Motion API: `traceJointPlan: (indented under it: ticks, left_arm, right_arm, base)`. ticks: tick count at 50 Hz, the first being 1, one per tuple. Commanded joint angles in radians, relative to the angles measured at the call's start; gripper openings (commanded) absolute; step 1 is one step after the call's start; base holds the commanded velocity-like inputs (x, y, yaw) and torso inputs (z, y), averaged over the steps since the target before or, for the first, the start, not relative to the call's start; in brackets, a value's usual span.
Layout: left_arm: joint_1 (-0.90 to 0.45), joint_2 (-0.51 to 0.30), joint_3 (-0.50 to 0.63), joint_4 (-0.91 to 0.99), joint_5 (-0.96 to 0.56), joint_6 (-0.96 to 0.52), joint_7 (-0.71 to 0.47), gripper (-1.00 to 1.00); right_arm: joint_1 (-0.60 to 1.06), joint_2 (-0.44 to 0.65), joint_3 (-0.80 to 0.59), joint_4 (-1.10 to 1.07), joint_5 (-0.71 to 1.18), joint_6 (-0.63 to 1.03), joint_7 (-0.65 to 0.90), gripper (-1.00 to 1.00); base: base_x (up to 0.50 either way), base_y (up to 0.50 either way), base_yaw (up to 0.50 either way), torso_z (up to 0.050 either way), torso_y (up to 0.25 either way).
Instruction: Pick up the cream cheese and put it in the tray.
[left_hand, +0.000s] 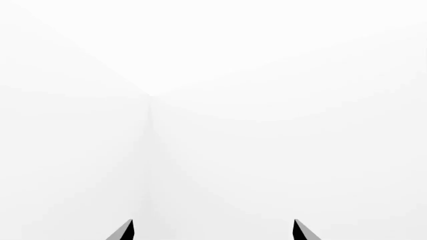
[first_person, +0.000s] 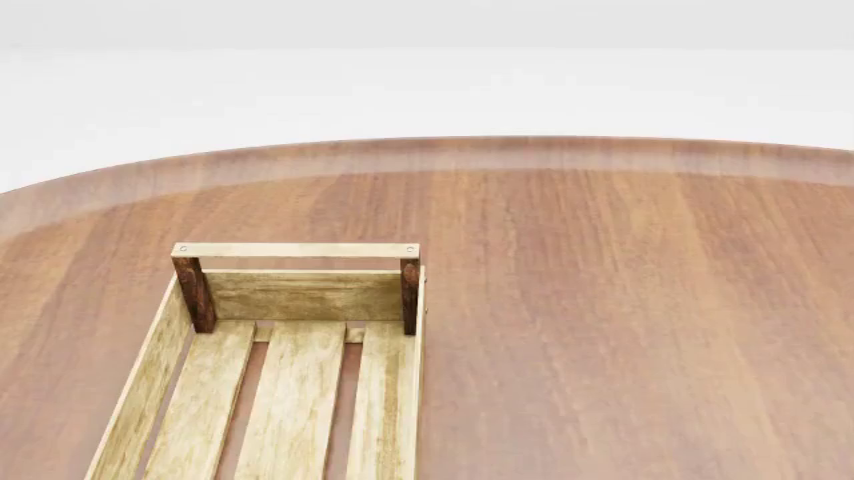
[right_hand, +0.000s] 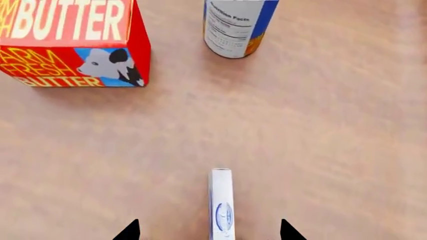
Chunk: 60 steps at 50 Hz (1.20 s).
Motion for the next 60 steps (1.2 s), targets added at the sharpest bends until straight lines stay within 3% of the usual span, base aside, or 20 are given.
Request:
traceJointPlan:
  ticks: [1,33,60]
  left_arm:
    - [0.005,0.0,-0.005,0.0,-0.003,0.009,-0.001,1.0]
    - [0.005,0.0,-0.005,0.0,-0.002,0.011,-0.002,1.0]
    - [0.004,0.0,-0.007,0.0,-0.005,0.011,-0.001,1.0]
  right_arm:
    - [0.013,0.008,-0.006,0.078,0.011,-0.017,-0.01,1.0]
    - [0.044,0.039,-0.008,0.309,0.064,-0.089,-0.073,1.0]
    - [0.032,0.049,0.027,0.362,0.125,-0.162,-0.103,1.0]
  base:
    - [0.0,0.0,0.0,0.0,0.0]
    - [0.0,0.0,0.0,0.0,0.0]
    - [0.0,0.0,0.0,0.0,0.0]
